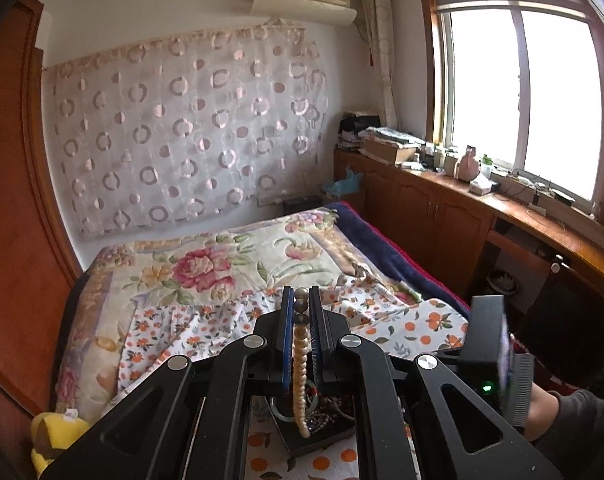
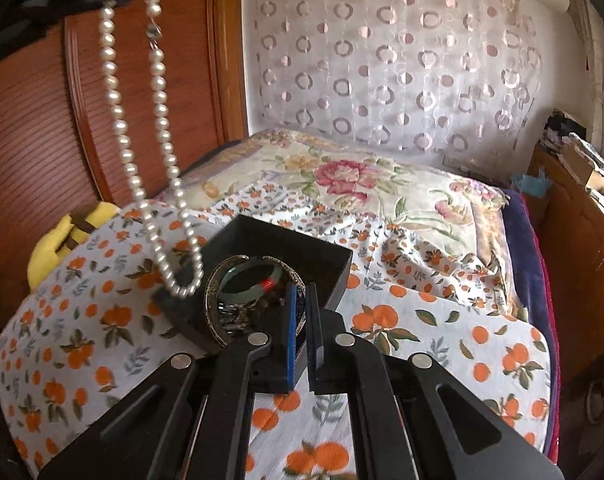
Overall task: Organize jewelry
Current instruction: 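Carry the pearl necklace into the black box and open the left gripper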
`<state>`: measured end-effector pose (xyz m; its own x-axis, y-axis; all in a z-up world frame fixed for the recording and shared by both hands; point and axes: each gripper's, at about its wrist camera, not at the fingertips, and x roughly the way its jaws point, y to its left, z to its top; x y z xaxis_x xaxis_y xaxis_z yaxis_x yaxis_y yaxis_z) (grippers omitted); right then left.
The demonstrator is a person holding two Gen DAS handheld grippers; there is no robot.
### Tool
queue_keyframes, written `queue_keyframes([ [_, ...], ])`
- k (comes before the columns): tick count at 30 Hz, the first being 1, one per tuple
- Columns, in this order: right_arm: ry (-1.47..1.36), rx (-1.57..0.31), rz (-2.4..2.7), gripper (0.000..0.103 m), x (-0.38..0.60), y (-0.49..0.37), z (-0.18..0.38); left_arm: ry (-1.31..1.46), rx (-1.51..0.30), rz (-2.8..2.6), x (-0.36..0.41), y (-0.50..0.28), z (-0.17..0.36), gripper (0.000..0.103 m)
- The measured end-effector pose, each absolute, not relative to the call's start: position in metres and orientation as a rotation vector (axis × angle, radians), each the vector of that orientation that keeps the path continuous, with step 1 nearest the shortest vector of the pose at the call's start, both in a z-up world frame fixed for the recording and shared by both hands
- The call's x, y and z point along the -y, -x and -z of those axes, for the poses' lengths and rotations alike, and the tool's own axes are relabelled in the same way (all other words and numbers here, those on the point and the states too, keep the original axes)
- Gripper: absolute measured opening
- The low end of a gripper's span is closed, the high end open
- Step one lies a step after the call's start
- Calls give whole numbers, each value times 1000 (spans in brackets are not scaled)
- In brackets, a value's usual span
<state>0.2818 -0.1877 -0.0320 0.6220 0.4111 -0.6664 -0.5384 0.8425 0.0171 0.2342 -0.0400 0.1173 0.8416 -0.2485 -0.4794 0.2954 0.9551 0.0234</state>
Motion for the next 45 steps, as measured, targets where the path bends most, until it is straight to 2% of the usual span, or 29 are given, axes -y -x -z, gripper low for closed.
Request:
queue_keyframes([
  [7, 204, -770, -562, 7, 176, -292, 57, -91, -546, 305, 41, -254, -90, 7],
  [22, 173, -727, -543, 7, 200, -271, 43, -97, -585, 309, 50, -270, -70, 7],
  [33, 132, -697, -576, 7, 204, -230, 33, -69, -660, 289, 37, -268, -23, 7],
  [43, 131, -703, -590, 7, 201, -217, 36, -74, -688, 259, 40, -267, -4, 7],
  [44, 129, -705, -590, 7, 202, -215, 37, -77, -689, 256, 40, -267, -4, 9],
  [45, 126, -708, -590, 7, 203, -214, 38, -76, -689, 256, 41, -266, -3, 18],
])
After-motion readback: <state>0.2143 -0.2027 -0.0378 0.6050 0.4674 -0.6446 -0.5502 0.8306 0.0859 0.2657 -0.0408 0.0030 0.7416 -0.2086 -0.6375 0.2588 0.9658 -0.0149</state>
